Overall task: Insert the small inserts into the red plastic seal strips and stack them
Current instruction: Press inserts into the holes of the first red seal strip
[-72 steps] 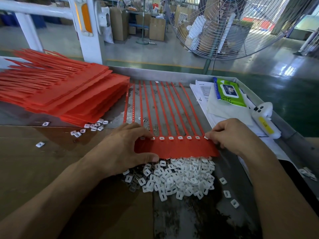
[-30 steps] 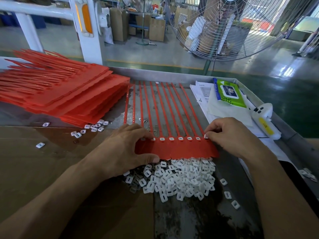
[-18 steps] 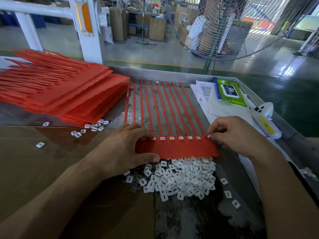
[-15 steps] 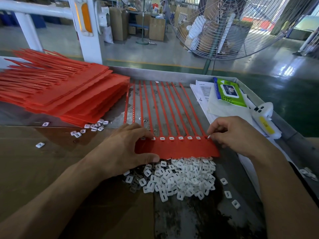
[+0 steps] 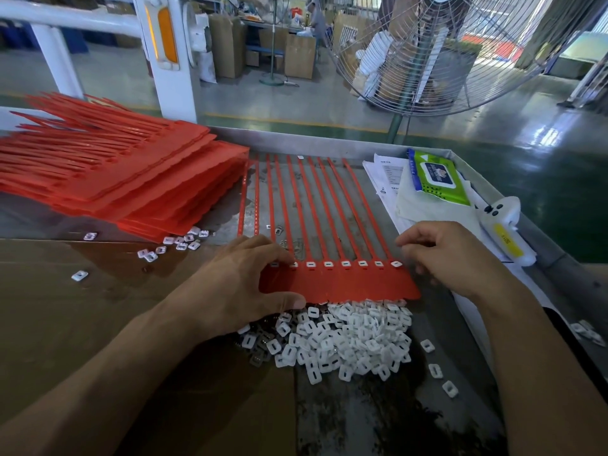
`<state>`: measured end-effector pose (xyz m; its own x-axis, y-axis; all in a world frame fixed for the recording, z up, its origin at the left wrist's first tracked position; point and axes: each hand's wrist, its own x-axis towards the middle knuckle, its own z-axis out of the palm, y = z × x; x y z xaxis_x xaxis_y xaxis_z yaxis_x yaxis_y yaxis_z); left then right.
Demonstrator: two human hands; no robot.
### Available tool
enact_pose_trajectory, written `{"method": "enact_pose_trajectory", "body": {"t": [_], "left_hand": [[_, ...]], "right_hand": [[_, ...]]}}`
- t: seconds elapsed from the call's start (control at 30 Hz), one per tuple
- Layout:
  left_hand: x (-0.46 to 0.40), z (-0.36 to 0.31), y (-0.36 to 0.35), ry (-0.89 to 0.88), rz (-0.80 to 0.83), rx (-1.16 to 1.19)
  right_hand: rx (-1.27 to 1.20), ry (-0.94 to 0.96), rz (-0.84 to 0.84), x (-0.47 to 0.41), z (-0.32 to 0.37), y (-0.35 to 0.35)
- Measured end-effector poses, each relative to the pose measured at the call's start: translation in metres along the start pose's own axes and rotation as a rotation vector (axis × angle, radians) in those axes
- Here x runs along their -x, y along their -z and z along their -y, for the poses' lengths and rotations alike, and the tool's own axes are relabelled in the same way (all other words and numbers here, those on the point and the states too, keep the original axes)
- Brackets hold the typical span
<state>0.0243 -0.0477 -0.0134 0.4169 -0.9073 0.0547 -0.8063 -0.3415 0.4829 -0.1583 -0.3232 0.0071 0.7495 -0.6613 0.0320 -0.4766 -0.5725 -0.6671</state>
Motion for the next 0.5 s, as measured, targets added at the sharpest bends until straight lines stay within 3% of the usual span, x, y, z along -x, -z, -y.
{"method": "enact_pose_trajectory", "body": {"t": [0.23,0.5], "left_hand": [[-0.0010,0.0008,-0.0006,0.003,0.001,0.000],[-0.0014,0.0030,-0.0032,-0.008,-0.012,-0.003]], "right_hand": [[-0.002,-0.066,0.105,0.0037,0.0036,0.0028],[0.047,-0.081,0.066,0.0017,0.0040,-0.0044]]}}
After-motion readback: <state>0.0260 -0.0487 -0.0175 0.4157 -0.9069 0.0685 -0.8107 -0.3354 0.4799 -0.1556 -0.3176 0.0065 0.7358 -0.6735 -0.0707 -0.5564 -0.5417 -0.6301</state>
